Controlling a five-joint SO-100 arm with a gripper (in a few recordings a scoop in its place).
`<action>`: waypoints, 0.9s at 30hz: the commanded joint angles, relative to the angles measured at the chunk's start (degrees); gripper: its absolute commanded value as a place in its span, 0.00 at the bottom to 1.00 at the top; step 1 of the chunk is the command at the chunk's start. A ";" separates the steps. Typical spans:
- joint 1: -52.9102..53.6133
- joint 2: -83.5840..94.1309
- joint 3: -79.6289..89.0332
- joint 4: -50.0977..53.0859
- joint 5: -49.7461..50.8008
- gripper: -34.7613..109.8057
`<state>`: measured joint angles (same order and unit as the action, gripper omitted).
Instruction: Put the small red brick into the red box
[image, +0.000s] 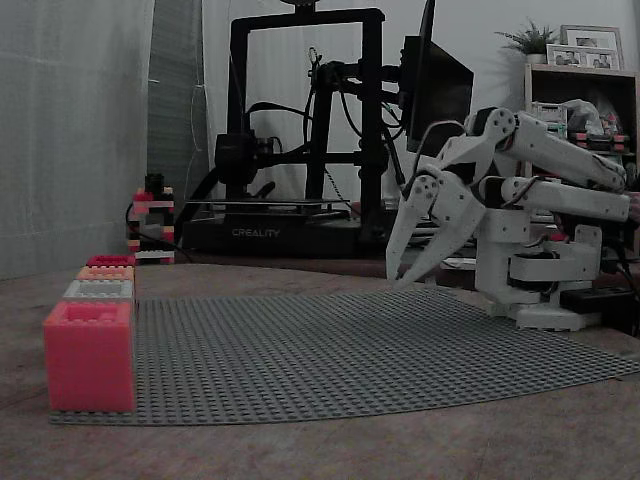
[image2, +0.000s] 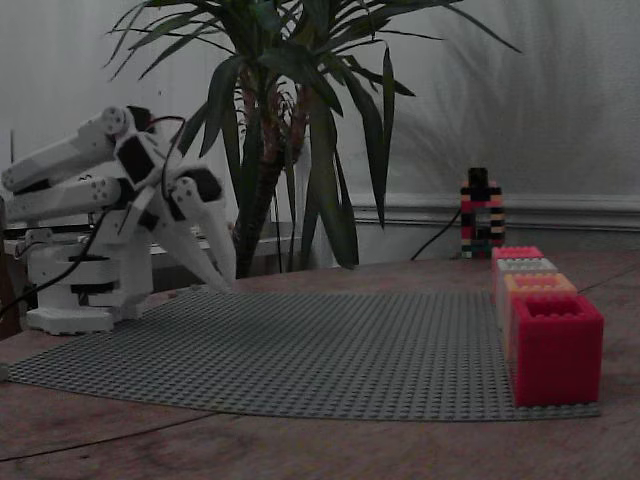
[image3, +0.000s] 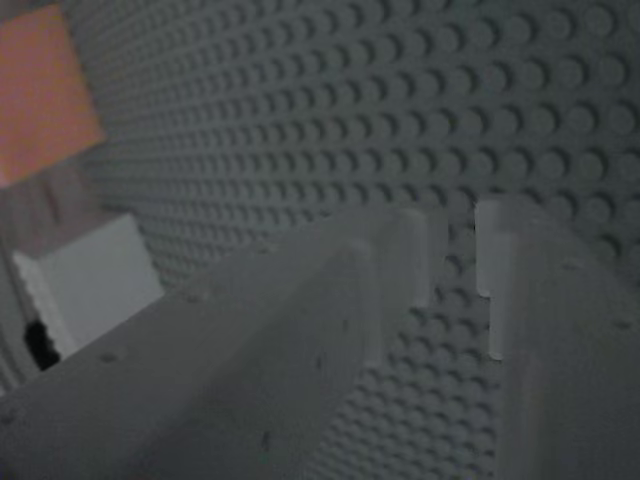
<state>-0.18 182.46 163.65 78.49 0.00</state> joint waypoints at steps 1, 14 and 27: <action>-1.67 2.02 -0.18 2.20 1.58 0.24; -3.34 2.02 -0.18 2.11 3.52 0.24; -4.66 2.02 -0.18 2.11 3.25 0.24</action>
<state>-3.16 183.87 163.74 78.84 2.02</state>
